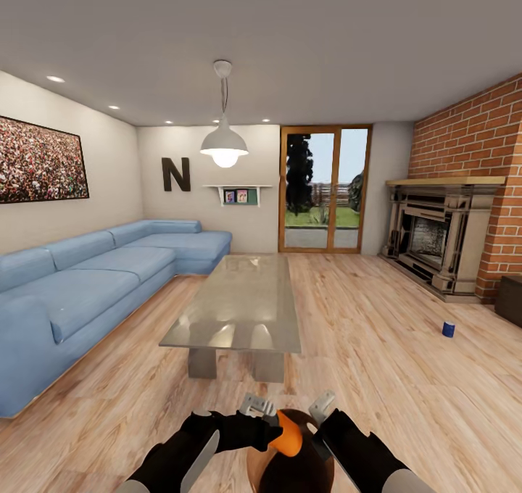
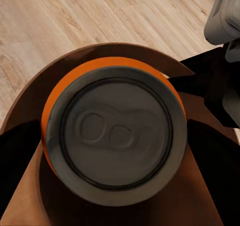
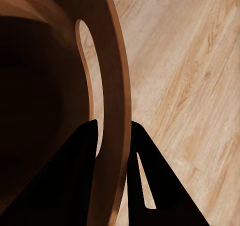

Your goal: Put the three can of soda from the living room inside the tash can in the kitchen.

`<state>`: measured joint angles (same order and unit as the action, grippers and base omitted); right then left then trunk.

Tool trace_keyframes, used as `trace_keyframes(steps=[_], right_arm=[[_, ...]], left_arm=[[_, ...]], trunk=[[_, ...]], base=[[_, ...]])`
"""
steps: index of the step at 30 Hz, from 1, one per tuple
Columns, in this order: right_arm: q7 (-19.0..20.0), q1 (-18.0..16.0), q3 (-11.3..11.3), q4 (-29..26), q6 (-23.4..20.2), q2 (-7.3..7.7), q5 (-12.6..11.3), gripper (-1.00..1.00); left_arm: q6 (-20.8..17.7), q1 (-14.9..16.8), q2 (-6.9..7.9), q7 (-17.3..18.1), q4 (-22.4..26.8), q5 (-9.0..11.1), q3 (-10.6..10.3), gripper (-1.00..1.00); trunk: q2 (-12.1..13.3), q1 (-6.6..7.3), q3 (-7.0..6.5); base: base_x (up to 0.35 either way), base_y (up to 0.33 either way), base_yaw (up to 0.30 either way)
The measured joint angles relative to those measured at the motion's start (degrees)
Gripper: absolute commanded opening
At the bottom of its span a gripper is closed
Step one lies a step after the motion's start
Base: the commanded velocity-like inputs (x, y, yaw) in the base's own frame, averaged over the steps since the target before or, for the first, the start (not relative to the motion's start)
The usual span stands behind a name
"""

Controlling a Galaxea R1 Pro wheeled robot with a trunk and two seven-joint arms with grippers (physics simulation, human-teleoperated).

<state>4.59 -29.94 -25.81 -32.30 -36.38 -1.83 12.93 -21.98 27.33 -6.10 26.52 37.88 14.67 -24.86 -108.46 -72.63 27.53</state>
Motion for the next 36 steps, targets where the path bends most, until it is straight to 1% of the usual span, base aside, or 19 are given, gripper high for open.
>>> trace_keyframes(steps=[3, 16, 26, 28, 34, 36], right_arm=[[0.02, 0.01, 0.01, -0.12, 0.00, 0.01, -0.08, -1.00], [0.39, 0.37, 0.00, -4.20, -0.15, 0.45, -0.17, -1.00], [1.88, 0.50, 0.00, -7.56, -0.49, 0.69, -0.05, -1.00], [2.03, 0.50, -0.02, -9.18, -0.65, 0.74, -0.14, -1.00], [3.90, 0.53, 0.04, -11.01, -0.83, 0.84, 0.07, -1.00], [4.45, 0.52, 0.05, -11.54, -0.90, 0.90, -0.20, -1.00]], left_arm=[[0.00, 0.05, -0.03, -0.10, -0.10, -0.08, -0.01, -1.00], [0.00, 0.07, -0.05, -0.18, -0.26, -0.24, -0.01, -1.00], [0.00, 0.05, -0.05, -0.18, -0.34, -0.26, -0.01, -1.00], [0.02, 0.06, -0.05, -0.18, -0.35, -0.26, -0.01, -1.00], [0.07, 0.05, -0.05, -0.18, -0.35, -0.26, -0.02, -1.00], [0.08, 0.06, -0.05, -0.17, -0.35, -0.24, -0.03, -1.00]], trunk=[[0.00, 0.00, 0.00], [0.00, 0.00, 0.00], [0.00, 0.00, 0.00], [0.00, 0.00, -0.01], [0.00, 0.00, 0.00], [0.00, 0.00, 0.00]], base=[[0.000, 0.000, 0.000], [0.000, 0.000, 0.000], [0.000, 0.000, 0.000], [0.000, 0.000, 0.000], [0.000, 0.000, 0.000], [0.000, 0.000, 0.000]])
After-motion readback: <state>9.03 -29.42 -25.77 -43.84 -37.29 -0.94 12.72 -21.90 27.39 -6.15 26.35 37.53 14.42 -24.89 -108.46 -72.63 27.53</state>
